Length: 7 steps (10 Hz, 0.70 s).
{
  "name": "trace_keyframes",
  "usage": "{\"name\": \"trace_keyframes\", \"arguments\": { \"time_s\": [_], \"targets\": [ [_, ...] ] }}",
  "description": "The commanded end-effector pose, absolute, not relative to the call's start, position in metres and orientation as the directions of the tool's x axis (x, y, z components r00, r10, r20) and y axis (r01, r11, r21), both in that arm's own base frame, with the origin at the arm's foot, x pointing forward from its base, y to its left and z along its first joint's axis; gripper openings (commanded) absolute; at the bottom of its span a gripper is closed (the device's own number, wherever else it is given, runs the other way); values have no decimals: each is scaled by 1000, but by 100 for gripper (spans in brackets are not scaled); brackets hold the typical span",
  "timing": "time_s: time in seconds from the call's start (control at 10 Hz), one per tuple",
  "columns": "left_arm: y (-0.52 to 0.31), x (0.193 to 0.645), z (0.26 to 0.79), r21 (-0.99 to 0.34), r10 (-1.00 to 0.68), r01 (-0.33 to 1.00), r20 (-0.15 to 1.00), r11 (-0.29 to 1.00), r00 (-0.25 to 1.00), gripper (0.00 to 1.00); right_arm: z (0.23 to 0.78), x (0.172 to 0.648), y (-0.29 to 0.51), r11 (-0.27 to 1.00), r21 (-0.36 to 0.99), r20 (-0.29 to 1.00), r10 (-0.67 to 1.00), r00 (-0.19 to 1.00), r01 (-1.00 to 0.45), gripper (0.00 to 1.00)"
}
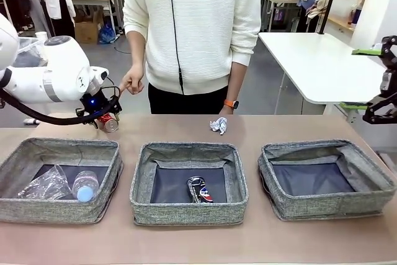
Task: Sort the waste into the appropriate baskets.
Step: Pick up the waste item pointed out by the person.
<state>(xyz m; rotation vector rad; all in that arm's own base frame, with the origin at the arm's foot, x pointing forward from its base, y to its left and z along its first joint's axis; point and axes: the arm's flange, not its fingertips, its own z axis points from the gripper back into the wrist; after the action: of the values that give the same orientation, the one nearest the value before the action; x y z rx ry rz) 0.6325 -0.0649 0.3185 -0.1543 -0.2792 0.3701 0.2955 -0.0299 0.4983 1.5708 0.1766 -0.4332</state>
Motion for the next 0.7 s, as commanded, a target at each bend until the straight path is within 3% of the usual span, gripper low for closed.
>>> {"name": "trace_keyframes", "arguments": {
  "time_s": [0.0, 0.1, 0.6],
  "targets": [
    [-69, 640, 321, -154, 387, -359, 244, 921, 889, 24, 499, 294, -28, -73, 931, -365, -147, 919, 358, 100],
    [-69, 640, 321, -150, 388, -361, 243, 920, 889, 0, 499, 294, -28, -73, 931, -365, -147, 919, 358, 100],
    [-70, 640, 320, -114, 414, -399, 188, 910, 891, 0, 499, 294, -28, -73, 931, -365, -147, 919, 358, 100]
  ]
}}
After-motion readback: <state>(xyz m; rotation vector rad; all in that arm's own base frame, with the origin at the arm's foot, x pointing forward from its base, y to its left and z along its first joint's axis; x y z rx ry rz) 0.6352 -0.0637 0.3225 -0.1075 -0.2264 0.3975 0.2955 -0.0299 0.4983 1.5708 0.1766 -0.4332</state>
